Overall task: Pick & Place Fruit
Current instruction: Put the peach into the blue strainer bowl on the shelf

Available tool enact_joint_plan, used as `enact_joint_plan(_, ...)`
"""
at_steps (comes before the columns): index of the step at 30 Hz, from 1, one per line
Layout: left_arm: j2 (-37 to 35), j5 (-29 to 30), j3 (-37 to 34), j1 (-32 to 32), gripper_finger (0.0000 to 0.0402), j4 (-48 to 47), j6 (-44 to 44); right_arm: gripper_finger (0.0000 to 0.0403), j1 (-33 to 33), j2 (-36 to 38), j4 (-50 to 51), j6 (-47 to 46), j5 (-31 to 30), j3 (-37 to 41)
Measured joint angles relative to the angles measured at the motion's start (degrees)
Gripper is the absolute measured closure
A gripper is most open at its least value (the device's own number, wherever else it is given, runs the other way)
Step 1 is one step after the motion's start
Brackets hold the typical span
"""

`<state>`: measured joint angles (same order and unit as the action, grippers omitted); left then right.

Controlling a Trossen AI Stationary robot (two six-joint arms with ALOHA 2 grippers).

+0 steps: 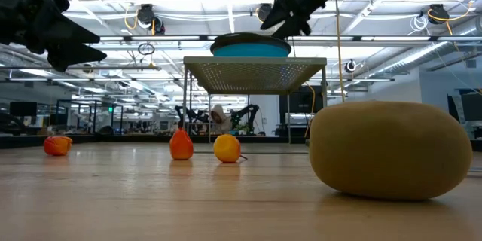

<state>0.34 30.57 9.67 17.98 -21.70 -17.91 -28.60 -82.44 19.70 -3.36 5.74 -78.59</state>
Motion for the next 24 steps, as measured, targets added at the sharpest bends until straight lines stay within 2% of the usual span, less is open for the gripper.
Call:
enact_joint_plan(11, 0.0, 1.5, 0.0, 0.0, 0.0133, 0.0, 0.2, 0.0131, 4.4, 9.0, 3.3, 2.6, 0.3, 0.0)
enact_joint_plan(24, 0.0, 1.5, 0.0, 0.0, 0.0133, -3.6, -0.6, 0.0224, 16.0, 14.6, 10.6, 2.6, 0.3, 0.0)
